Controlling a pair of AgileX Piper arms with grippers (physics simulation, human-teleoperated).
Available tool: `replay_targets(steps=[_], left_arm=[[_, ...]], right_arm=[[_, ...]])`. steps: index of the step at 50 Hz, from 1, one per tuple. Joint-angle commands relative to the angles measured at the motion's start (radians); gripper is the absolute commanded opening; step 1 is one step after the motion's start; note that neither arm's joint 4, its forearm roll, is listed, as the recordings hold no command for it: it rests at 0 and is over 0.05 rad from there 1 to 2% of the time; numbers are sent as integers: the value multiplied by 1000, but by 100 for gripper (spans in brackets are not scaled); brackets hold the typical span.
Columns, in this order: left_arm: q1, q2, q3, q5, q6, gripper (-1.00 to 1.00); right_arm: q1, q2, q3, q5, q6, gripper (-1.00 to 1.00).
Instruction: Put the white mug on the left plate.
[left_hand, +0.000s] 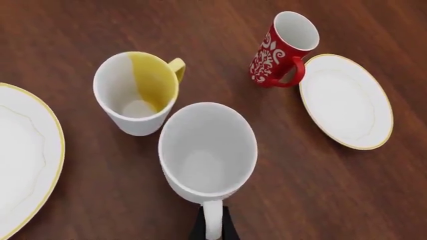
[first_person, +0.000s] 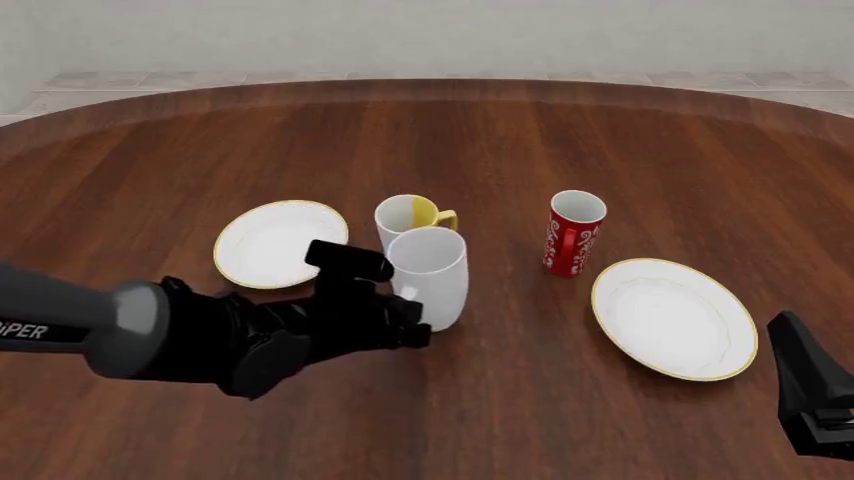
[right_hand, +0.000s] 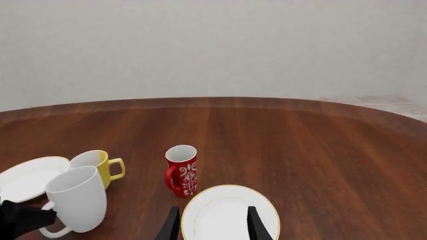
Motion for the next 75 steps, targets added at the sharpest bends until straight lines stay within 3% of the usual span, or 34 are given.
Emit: replay_targets(steps=[1,41,75], left_arm=[[9,-19,6,1,32,-100],[24,-111,-5,89,191,-100],[3,-218,-61,262,149,-100]], right_arm=[[0,-1,0,0,0,100],[0,0,0,2,-1,100],[1,7,0,0,-8,100]])
